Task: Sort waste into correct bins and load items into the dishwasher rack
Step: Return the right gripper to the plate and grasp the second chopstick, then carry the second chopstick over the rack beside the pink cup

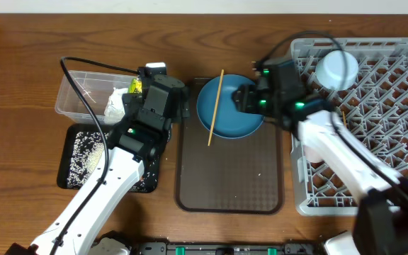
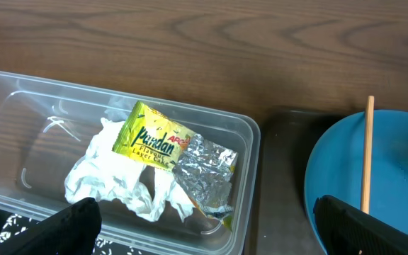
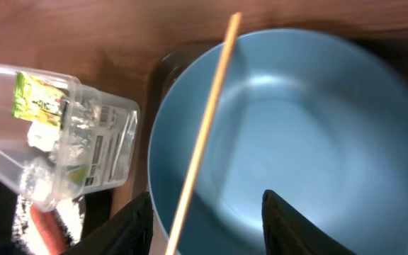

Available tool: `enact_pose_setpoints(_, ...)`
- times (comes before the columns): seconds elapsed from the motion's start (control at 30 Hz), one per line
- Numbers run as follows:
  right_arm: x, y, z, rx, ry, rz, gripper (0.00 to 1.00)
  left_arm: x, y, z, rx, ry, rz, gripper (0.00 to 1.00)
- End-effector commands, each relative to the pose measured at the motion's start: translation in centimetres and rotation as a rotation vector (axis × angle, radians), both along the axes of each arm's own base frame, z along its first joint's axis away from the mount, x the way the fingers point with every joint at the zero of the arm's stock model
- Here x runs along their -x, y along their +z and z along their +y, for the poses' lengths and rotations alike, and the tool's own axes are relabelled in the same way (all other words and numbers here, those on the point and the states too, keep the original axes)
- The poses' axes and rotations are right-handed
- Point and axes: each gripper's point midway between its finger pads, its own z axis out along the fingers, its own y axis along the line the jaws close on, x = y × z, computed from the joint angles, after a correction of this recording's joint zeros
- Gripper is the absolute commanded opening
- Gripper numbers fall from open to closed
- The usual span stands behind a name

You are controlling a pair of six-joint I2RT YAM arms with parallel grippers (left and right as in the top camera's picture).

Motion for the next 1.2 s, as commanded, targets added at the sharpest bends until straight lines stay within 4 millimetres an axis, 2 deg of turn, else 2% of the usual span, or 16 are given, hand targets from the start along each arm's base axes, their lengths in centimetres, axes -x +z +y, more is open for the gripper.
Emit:
enact_pose_setpoints(0.0, -0.3, -2.9, 1.8, -0.005, -0.019, 0.034, 0.5, 0.0, 0.3, 0.4, -0.02, 0.011, -0.01, 0.98)
enact_pose_setpoints(0.13, -1.2, -5.7, 3.9, -0.026, -0.01, 0.035, 0.5, 0.0, 0.3, 0.4, -0.021, 0.011, -0.01, 0.99)
enact_pose_setpoints(0.3, -1.5, -8.8, 4.5, -0.03, -0.032, 0.077, 0.48, 0.0, 0.3, 0.4, -0.02, 0.011, -0.01, 0.99)
enact_pose_setpoints(0.4, -1.4, -10.1, 4.7, -0.024, -0.031, 0.093, 0.4, 0.0, 0.3, 0.4, -0.021, 0.011, -0.01, 0.98)
enact_pose_setpoints(0.5, -1.4, -10.1, 4.8, -0.026, -0.029, 0.092, 0.2, 0.0, 0.3, 0.4, -0.021, 0.011, -0.01, 0.98)
enact_pose_setpoints(0.57, -1.5, -9.6, 5.4, -0.057, -0.008, 0.083, 0.14, 0.0, 0.3, 0.4, -0.021, 0.011, -0.01, 0.99)
enact_pose_setpoints(0.63, -1.5, -9.2, 5.9, -0.085, 0.011, 0.075, 0.01, 0.0, 0.3, 0.4, -0.02, 0.011, -0.009, 0.99)
enact_pose_setpoints(0.87, -2.0, -6.8, 5.5, -0.102, 0.039, 0.026, 0.01, 0.0, 0.3, 0.4, -0.021, 0.011, -0.01, 0.98)
enact_pose_setpoints(0.97, -1.9, -4.4, 4.3, -0.067, 0.075, -0.026, 0.01, 0.0, 0.3, 0.4, -0.021, 0.011, -0.01, 0.98)
enact_pose_setpoints(1.03, -1.4, -2.4, 2.8, -0.021, 0.114, -0.068, 0.01, 0.0, 0.3, 0.4, -0.02, 0.011, -0.009, 0.99)
enact_pose_setpoints(1.17, 0.4, 1.7, -1.5, 0.091, 0.187, -0.135, 0.01, 0.0, 0.3, 0.4, -0.021, 0.011, -0.01, 0.99)
